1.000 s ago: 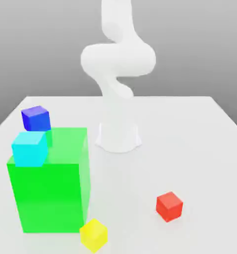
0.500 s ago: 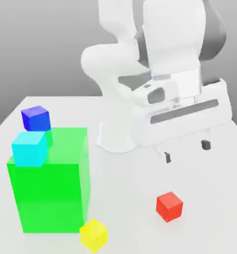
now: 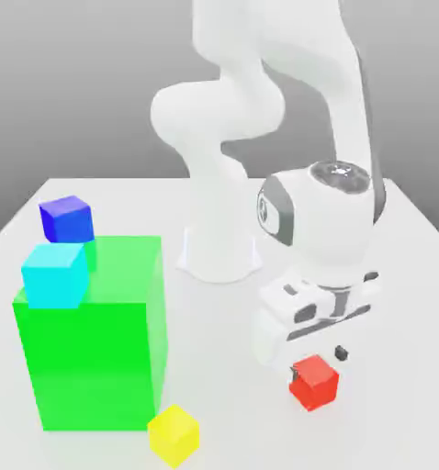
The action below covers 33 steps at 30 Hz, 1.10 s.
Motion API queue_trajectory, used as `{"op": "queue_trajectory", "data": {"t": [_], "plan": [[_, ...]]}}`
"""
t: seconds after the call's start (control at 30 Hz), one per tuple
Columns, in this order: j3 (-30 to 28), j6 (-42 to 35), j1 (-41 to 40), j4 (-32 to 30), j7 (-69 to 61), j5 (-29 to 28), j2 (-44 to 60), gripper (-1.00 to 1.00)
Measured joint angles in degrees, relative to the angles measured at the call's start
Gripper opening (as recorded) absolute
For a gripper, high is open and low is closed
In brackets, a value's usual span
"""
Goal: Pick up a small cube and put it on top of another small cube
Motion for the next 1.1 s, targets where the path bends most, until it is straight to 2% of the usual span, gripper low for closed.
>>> {"op": "queue_trajectory", "data": {"t": [0.03, 0.07, 0.3, 0.63, 0.73, 0.83, 0.97, 1.1], "plan": [[0.3, 1.13, -0.24, 0.21, -0.1, 0.22, 1.45, 0.0], [0.55, 1.97, -0.45, 0.36, -0.16, 0.37, 2.53, -1.0], [0.61, 2.03, -0.54, 0.38, 0.05, 0.12, 2.61, -1.0], [0.28, -8.58, -0.41, -1.87, -0.73, 0.46, -10.21, -1.0], [-0.59, -14.93, -3.55, -0.91, -12.56, 5.55, -14.95, -1.0], [-3.32, -21.94, -5.89, 0.44, -24.37, 7.68, -20.04, -1.0], [-8.18, -30.96, -8.57, 2.15, -37.48, 6.12, -27.04, -1.0], [-13.18, -39.48, -12.7, 3.73, -48.69, 1.64, -34.27, -1.0]]}}
